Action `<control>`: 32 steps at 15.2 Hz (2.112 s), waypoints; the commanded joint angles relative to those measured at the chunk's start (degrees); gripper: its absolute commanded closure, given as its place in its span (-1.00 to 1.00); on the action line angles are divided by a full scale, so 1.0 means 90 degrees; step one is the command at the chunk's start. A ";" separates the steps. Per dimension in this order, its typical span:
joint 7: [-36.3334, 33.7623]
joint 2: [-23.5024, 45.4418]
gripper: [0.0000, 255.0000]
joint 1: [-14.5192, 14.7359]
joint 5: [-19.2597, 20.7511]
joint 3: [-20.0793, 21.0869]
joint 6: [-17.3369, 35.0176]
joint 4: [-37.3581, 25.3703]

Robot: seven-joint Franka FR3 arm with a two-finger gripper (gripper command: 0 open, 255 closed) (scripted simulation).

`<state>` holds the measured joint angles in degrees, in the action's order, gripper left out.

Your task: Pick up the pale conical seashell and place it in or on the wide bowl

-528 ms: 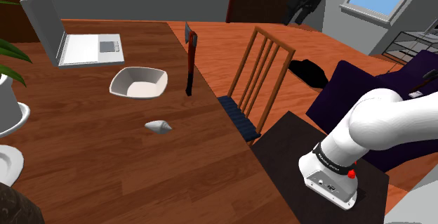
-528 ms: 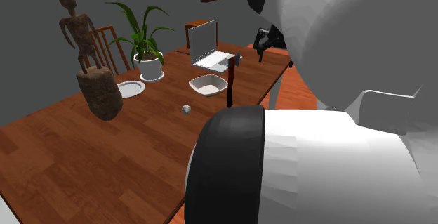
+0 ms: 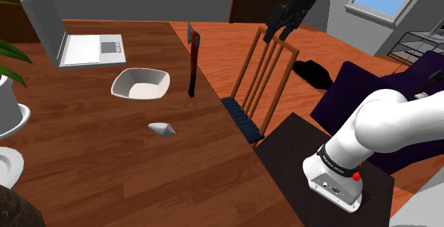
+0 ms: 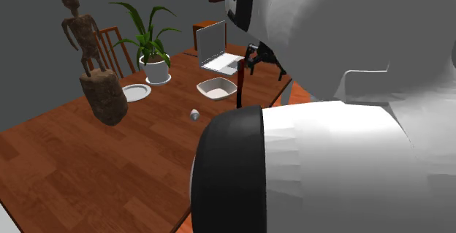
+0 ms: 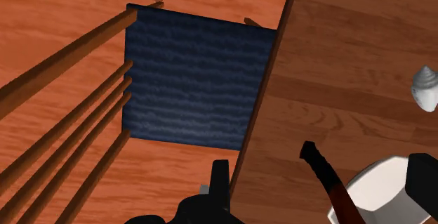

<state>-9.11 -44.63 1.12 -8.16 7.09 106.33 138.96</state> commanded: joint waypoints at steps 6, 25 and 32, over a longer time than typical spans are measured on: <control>-0.0753 0.0579 -1.00 0.0236 -0.0415 0.0838 0.1262 0.0530; -0.4137 0.4622 -1.00 -0.0251 0.1205 0.3528 0.4571 -0.0340; -0.6495 0.6725 -1.00 0.0463 0.3823 0.3222 0.4830 -0.1585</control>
<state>-64.93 13.72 3.83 23.54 36.84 149.92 126.39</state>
